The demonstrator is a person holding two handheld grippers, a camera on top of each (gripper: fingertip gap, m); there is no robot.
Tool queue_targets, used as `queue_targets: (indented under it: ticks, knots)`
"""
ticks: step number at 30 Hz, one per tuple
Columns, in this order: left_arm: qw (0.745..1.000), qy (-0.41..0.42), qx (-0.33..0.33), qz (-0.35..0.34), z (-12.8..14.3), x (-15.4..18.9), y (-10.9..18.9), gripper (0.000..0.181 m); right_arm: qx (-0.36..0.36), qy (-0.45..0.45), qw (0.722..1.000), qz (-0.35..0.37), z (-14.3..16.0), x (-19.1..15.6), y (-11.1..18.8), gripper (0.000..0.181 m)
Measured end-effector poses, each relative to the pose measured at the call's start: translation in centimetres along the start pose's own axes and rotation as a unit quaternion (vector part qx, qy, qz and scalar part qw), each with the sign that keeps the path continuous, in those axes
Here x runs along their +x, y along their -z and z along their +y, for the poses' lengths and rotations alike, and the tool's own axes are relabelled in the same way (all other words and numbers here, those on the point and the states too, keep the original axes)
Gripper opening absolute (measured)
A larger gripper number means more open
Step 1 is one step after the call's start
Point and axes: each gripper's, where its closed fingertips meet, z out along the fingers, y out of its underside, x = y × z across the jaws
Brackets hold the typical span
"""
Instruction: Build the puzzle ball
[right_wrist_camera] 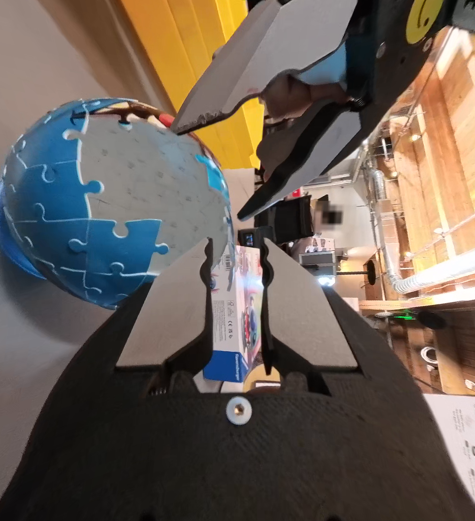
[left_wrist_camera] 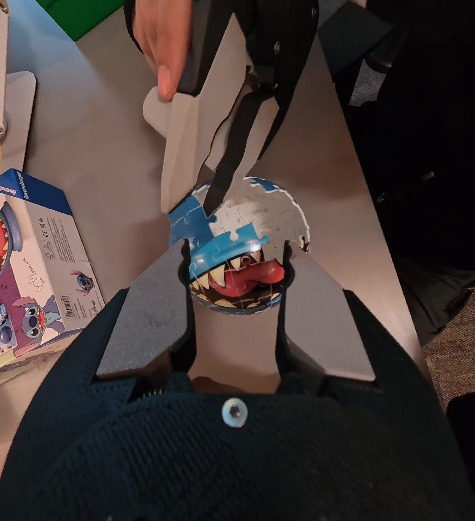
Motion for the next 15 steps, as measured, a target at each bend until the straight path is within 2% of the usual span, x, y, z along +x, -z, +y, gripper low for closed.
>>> queue_targets:
  ticks: [5, 9, 15]
  knots:
    - [1.0, 0.002, -0.001, 0.004, 0.1, 0.0, -0.2, 0.064, -0.007, -0.006, 1.0, -0.009, 0.6, 0.2, -0.2, 0.03]
    - [1.0, -0.001, 0.001, 0.002, 0.1, 0.0, 0.0, 0.064, 0.011, -0.017, 1.0, -0.005, 0.5, 0.2, 1.6, 0.032]
    - [0.999, 0.014, 0.026, -0.032, -0.2, -1.1, 1.6, 0.065, 0.061, -0.126, 0.989, 0.048, 1.8, 2.2, 4.9, 0.028]
